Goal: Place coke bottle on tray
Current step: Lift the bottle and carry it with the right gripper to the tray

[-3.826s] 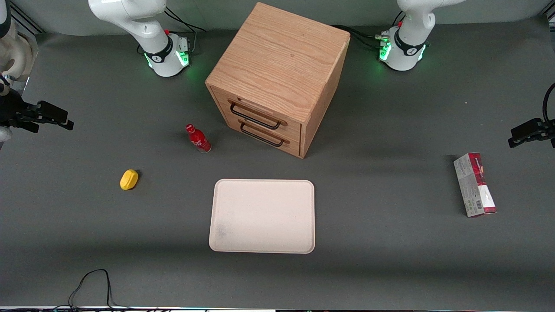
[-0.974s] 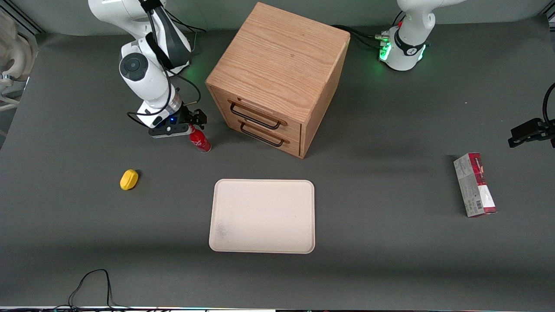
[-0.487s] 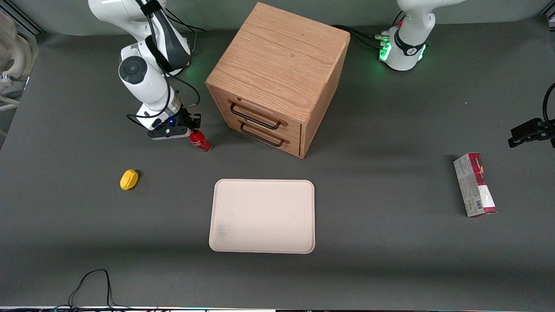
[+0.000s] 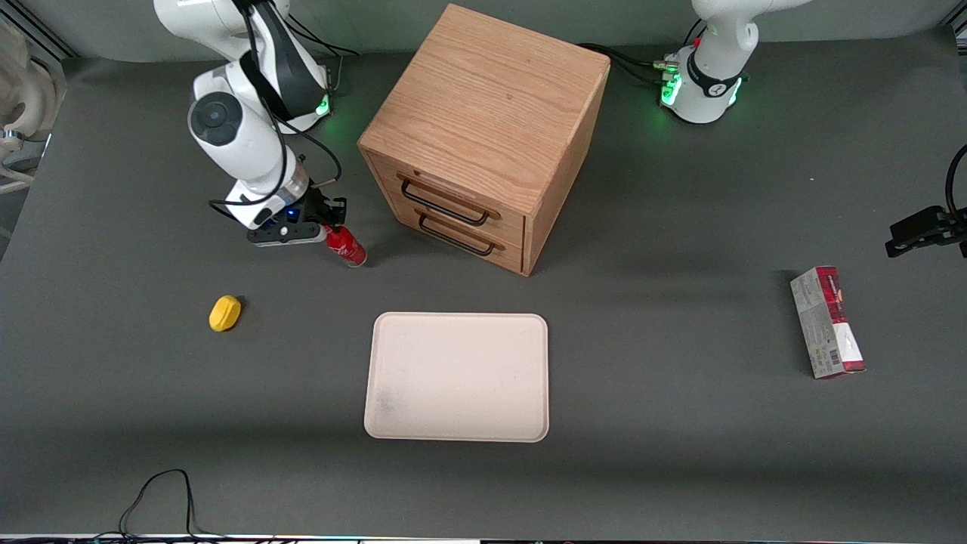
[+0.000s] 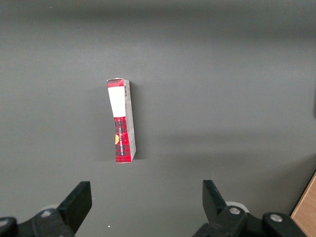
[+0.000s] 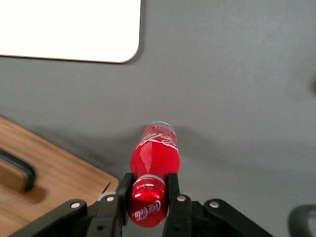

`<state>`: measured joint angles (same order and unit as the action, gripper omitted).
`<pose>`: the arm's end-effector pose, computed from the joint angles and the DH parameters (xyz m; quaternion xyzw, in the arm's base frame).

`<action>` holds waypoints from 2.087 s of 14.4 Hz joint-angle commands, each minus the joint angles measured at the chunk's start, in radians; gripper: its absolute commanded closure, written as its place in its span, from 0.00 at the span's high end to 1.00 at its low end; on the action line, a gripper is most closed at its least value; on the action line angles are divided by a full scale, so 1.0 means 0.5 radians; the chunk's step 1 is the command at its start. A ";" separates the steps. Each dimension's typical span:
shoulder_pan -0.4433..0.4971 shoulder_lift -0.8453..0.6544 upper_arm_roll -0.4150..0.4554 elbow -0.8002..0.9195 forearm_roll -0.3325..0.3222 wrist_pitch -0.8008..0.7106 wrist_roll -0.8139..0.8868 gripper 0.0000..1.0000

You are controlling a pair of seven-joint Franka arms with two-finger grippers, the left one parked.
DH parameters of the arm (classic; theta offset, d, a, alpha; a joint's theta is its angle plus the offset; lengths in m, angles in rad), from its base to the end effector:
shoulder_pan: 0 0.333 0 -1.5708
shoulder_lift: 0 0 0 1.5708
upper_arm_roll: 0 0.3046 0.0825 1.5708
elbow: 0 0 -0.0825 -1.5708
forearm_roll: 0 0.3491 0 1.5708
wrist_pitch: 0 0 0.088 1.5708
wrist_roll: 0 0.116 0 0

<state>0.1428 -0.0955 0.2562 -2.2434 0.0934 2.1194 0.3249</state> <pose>0.4359 0.1904 0.4029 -0.9994 -0.0113 0.0242 0.0201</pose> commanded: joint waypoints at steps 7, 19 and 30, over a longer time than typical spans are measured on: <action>-0.098 0.448 -0.040 1.466 -0.226 -1.020 -0.005 0.00; 0.012 1.402 -0.018 2.422 -0.371 -0.485 0.022 0.00; 0.086 1.780 -0.018 2.238 -0.457 -0.131 0.028 0.00</action>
<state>0.1748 0.8149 0.2423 -1.1097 -0.1149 2.0649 0.3231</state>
